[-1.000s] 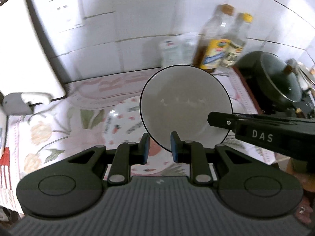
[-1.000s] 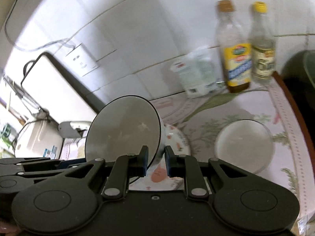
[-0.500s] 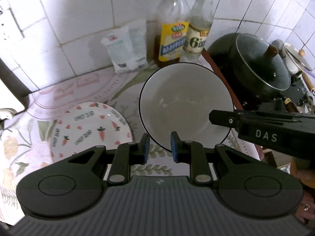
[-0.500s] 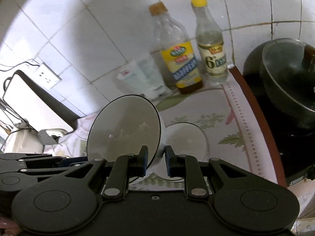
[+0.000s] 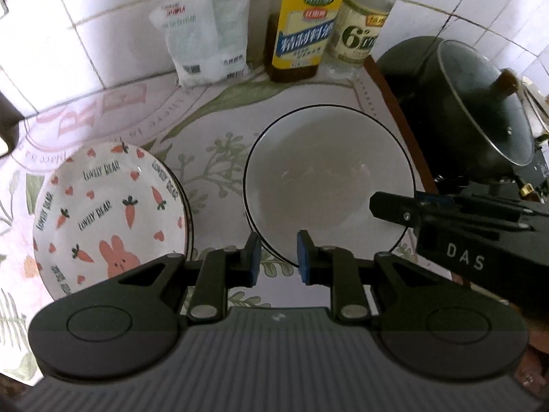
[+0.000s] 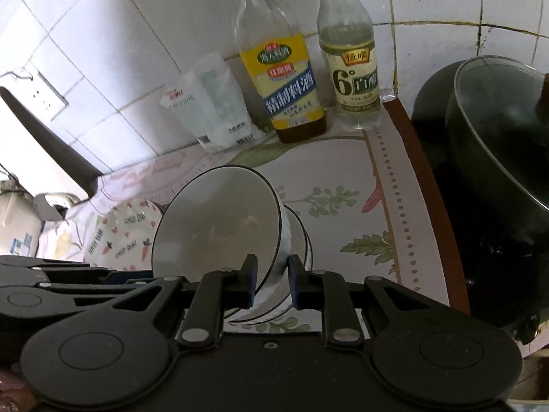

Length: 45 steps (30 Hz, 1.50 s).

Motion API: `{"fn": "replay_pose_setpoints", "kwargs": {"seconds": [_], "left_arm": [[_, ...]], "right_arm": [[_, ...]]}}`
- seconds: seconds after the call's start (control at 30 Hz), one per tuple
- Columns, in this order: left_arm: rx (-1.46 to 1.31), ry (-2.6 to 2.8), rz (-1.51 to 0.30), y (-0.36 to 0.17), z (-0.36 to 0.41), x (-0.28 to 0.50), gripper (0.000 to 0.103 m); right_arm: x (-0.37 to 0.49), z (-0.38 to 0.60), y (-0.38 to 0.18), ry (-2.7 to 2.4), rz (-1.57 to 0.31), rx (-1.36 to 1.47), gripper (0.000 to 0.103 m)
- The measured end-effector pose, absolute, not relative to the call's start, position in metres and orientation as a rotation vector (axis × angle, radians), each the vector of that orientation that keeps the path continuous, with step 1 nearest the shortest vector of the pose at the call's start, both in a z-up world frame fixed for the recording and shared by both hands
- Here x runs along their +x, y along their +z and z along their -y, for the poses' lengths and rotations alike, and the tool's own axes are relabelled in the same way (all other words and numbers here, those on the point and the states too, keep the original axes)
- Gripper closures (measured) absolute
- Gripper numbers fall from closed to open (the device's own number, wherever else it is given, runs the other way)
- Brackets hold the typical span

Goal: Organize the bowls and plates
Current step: 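Lift the third bowl with the right tool toward the nested bowls, then lower the third bowl onto the nested bowls and open the right tool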

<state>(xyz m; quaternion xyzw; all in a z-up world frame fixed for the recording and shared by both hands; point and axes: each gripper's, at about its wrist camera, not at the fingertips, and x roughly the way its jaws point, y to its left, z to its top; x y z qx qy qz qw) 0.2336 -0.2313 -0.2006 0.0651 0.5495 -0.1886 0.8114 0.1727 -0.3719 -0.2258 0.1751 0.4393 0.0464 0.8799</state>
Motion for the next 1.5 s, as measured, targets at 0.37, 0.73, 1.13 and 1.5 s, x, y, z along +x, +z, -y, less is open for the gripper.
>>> {"fn": "replay_pose_setpoints", "kwargs": {"seconds": [0.37, 0.73, 1.13, 1.5], "left_arm": [[0.162, -0.346, -1.168, -0.22, 0.241, 0.234, 0.082], [0.116, -0.366, -1.127, -0.202, 0.23, 0.218, 0.074], [0.037, -0.472, -1.044, -0.154, 0.188, 0.177, 0.063], [0.052, -0.537, -0.946, -0.147, 0.147, 0.143, 0.061]], "right_arm": [[0.18, 0.371, -0.24, 0.126, -0.941, 0.284, 0.077], [0.158, 0.365, -0.225, 0.146, -0.831, 0.251, 0.072], [0.086, 0.342, -0.184, 0.185, -0.634, 0.16, 0.068], [0.038, 0.312, -0.175, 0.183, -0.553, 0.12, 0.054]]}}
